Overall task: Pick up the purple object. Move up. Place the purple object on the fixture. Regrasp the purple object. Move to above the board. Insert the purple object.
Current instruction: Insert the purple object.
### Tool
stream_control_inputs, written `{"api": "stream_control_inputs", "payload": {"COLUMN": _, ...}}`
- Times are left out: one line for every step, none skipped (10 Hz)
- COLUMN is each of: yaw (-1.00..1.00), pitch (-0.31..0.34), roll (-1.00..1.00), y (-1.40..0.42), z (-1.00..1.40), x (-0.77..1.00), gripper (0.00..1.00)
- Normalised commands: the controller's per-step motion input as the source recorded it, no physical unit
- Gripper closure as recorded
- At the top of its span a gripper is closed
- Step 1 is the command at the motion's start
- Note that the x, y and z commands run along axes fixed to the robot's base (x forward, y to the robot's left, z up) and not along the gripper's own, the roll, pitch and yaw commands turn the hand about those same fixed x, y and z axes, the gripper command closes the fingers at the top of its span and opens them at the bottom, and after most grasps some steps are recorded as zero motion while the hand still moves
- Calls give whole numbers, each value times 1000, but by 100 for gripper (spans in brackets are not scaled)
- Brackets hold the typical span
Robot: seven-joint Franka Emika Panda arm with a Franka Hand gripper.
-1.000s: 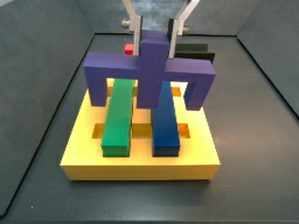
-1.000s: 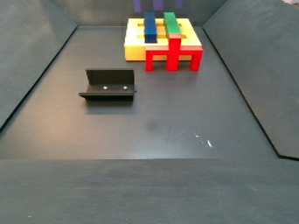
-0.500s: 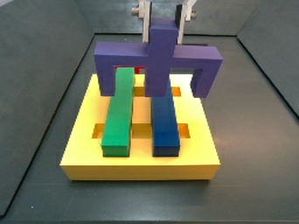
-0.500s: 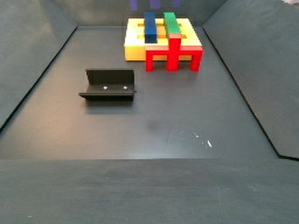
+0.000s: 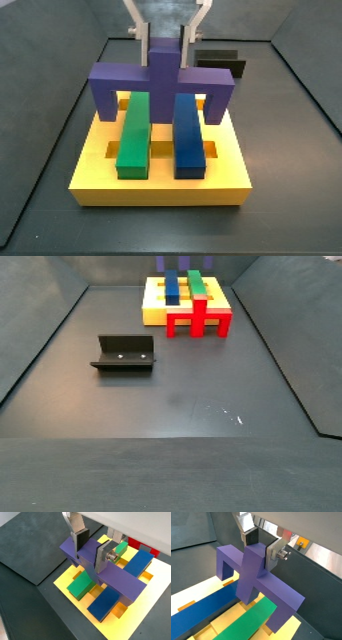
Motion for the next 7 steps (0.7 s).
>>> {"api": "stream_control_inputs", "payload": {"yaw": 31, "pitch": -141, "roll": -400, "y": -131, "z": -229, "x": 0, "gripper": 100}}
{"api": "stream_control_inputs", "payload": {"yaw": 31, "pitch": -143, "roll": -396, "y": -123, "z": -237, "x": 0, "gripper": 100}}
{"api": "stream_control_inputs", "payload": {"yaw": 20, "pitch": -149, "roll": -366, "y": -123, "z": -294, "x": 0, "gripper": 100}}
{"api": "stream_control_inputs", "payload": {"yaw": 0, "pitch": -157, "roll": -347, "y": 0, "z": -374, "x": 0, "gripper": 100}}
{"api": "stream_control_inputs", "payload": {"yaw": 0, "pitch": -143, "roll": -299, "y": 54, "z": -123, "x": -74, "gripper": 100}}
{"api": "stream_control_inputs", "payload": {"yaw": 0, "pitch": -131, "roll": -343, "y": 131, "z": -3, "x": -129, "gripper": 100}}
{"api": "stream_control_inputs", "payload": {"yaw": 0, "pitch": -136, "roll": -313, "y": 49, "z": -151, "x": 0, "gripper": 100}}
